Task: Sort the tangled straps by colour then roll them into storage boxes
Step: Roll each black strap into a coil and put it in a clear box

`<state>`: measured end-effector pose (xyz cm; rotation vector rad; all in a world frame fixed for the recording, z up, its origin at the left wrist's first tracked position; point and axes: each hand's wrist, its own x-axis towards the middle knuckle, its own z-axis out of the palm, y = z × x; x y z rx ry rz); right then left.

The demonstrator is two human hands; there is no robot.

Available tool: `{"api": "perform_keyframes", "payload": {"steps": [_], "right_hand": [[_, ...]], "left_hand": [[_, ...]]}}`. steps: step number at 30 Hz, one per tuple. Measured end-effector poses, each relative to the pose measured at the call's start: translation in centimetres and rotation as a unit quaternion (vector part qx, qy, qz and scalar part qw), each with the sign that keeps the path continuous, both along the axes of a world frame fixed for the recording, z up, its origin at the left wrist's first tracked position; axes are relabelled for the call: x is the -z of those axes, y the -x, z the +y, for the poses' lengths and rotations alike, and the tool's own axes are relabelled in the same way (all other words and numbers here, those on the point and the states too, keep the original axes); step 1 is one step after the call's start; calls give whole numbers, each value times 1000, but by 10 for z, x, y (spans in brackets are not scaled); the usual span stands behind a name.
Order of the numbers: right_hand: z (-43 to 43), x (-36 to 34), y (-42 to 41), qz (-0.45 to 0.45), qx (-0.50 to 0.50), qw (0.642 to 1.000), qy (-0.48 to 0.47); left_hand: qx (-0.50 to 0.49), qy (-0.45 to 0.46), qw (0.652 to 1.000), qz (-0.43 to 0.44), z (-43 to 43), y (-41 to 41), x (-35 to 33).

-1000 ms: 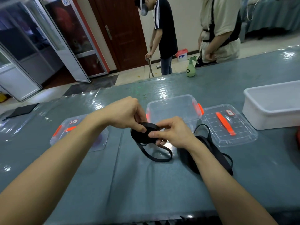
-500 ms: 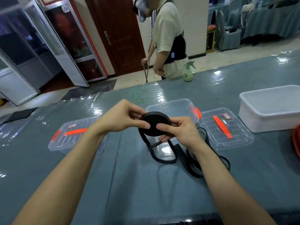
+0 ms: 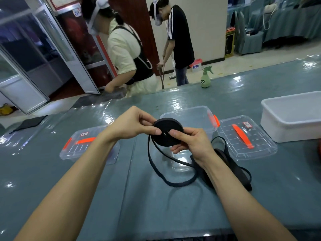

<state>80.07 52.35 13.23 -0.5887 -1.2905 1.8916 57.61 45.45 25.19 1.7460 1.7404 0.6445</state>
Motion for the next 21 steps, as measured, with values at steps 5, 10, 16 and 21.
{"api": "perform_keyframes", "payload": {"steps": [5, 10, 16, 21], "right_hand": [[0, 4, -2, -106, -77, 987, -89], [-5, 10, 10, -164, -57, 973, -154], [-6, 7, 18, -253, -54, 930, -262], [-8, -2, 19, -147, -6, 973, -180]], "left_hand": [[8, -3, 987, 162, -1, 4, -2], [55, 22, 961, 270, -3, -7, -13], [85, 21, 928, 362, -3, -21, -15], [56, -11, 960, 275, -6, -11, -25]]}}
